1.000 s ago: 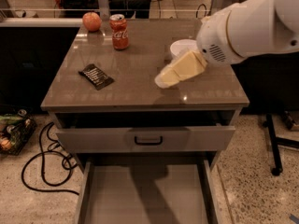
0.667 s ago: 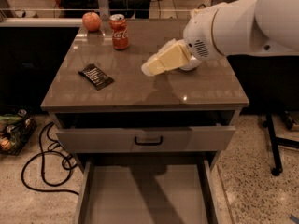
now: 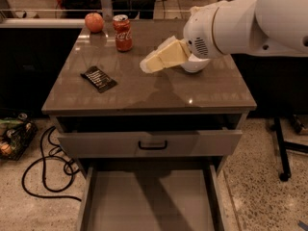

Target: Place rxbar chocolate into middle drawer

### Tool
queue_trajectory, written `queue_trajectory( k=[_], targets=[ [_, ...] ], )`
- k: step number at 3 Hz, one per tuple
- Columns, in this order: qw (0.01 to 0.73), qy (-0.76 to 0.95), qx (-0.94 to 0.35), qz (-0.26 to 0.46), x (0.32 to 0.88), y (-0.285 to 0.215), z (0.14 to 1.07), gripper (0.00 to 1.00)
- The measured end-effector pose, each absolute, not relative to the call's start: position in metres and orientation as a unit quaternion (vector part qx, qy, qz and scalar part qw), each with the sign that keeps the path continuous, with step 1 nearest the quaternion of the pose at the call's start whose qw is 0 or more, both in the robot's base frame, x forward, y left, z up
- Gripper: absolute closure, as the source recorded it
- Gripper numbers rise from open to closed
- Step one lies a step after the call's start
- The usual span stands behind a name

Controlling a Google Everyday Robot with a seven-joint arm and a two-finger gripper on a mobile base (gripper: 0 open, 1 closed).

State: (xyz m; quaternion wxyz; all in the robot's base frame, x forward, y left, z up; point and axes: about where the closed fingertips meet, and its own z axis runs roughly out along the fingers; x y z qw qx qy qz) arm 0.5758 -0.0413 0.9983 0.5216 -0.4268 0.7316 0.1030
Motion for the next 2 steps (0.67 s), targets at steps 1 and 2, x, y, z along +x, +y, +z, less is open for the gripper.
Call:
queue_trajectory(
  k=[1, 2],
  targets=[
    [0.543, 0.724, -0.411, 0.108, 0.596, -0.033, 0.98, 0.0],
    [0.576, 0.705, -0.392, 0.131, 0.625, -0.011, 0.943, 0.0]
  ],
)
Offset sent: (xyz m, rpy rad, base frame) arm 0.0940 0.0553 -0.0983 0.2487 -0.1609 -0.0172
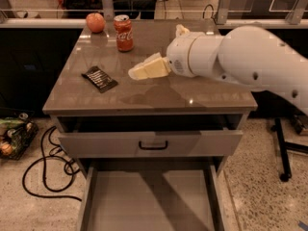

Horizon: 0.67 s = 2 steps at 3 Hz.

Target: Place rxbar chocolate into middle drawer

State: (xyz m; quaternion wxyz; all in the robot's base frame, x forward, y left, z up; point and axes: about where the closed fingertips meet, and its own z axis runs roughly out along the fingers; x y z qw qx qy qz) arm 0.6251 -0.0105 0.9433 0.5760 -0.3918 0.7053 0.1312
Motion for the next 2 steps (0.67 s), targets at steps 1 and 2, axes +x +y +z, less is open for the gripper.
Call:
queue_trajectory(
  k=[1, 2],
  targets=[
    [0.599, 0.691, -0.379, 0.141, 0.65, 0.011, 0.919, 0.0],
    [0.605, 0.683, -0.379, 0.155, 0.669, 0.035, 0.903, 0.0]
  ],
)
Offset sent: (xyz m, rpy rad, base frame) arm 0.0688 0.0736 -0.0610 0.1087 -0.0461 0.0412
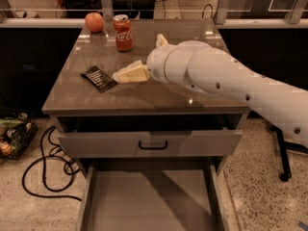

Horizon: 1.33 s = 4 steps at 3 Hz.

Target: Place rxbar chocolate into middle drawer

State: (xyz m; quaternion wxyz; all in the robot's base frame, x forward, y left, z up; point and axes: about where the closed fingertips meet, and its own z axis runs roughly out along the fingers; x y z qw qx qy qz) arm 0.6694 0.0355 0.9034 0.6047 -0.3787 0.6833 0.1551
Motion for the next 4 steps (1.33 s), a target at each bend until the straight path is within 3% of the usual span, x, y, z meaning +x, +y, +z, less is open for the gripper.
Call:
queue_trajectory(
  k=[4],
  targets=[
    [0.563, 0.7, -0.373, 0.234, 0.665, 0.128, 0.87, 0.0]
  ],
)
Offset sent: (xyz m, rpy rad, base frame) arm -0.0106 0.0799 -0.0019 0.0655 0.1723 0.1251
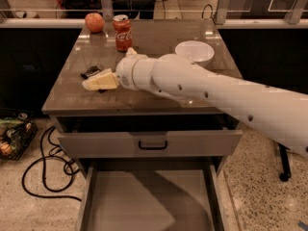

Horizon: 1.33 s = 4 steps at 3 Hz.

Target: Place rxbar chocolate into middle drawer

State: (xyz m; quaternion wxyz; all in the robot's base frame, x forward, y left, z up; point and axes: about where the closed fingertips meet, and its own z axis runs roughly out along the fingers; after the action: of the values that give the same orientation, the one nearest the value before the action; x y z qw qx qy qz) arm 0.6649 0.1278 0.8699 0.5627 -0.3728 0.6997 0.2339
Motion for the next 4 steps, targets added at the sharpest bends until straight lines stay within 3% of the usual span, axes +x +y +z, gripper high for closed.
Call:
queue_trajectory(
  k=[4],
  targets=[
    [0.54, 0.721, -0.354, 0.251, 0.674, 0.15, 0.819, 0.0]
  ],
)
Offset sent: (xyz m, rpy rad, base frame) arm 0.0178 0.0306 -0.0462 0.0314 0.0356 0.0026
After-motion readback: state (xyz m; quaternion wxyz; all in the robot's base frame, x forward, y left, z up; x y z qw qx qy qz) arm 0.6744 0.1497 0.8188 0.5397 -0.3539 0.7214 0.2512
